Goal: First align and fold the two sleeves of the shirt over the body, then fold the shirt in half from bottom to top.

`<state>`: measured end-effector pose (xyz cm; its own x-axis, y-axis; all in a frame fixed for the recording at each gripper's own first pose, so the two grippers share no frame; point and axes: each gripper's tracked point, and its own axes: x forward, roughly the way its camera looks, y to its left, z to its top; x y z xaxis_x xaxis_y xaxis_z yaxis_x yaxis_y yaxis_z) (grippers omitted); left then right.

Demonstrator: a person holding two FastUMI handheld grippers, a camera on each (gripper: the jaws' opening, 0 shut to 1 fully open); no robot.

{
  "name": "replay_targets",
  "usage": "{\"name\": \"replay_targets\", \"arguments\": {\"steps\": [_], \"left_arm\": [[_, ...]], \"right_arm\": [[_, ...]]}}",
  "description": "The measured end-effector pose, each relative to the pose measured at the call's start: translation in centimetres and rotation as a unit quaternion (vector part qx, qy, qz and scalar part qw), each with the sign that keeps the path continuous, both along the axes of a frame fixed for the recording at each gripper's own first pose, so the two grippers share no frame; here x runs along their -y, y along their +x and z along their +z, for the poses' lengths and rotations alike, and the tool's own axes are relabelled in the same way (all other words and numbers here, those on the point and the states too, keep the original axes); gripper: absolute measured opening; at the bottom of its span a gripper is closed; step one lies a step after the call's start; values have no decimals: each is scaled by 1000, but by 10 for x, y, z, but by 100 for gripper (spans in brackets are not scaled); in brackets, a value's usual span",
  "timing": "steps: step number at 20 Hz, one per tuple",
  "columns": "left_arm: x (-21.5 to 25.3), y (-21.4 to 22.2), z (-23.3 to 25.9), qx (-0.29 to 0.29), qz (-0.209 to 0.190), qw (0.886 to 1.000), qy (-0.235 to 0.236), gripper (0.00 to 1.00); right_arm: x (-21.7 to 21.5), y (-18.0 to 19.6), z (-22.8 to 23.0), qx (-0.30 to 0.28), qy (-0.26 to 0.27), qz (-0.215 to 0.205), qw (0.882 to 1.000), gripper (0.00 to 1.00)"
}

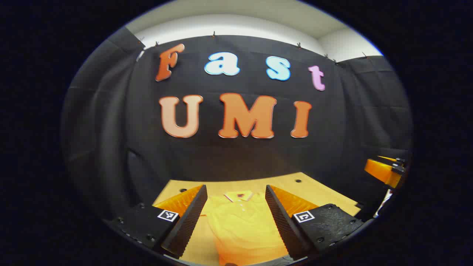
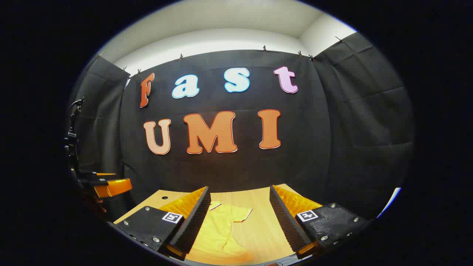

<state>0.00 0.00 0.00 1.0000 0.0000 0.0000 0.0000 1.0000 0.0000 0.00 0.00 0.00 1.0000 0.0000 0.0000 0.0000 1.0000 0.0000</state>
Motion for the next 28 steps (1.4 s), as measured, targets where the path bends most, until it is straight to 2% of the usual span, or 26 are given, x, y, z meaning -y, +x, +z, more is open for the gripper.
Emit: {"name": "replay_targets", "arguments": {"steps": [1,4,6,8,12,15,19,24,28], "left_arm": [[2,-4,-10,-5,-8,1000,-9,97],[-10,4,-9,28,20,999,-31,97],[-24,13,-3,45,61,997,-1,98],[-30,20,6,59,88,994,11,97],[-8,32,-10,53,91,994,-23,97],[-18,47,-6,58,131,990,-18,97],[-23,53,19,93,175,980,3,97],[-21,63,5,79,204,976,17,97],[-25,72,4,70,199,977,26,97]], "right_arm": [[-1,2,-4,-4,-9,1,1000,96],[0,9,-15,-16,-18,6,1000,97],[-1,20,-17,-10,-22,21,999,100],[0,37,-25,-12,-44,35,998,96],[-20,70,-25,11,-74,88,993,96],[-41,89,-38,2,-63,135,989,97],[-45,116,-59,-17,-72,170,983,96],[-37,162,-80,-56,-36,183,981,96],[-21,198,-111,-118,-33,153,981,96]]}}
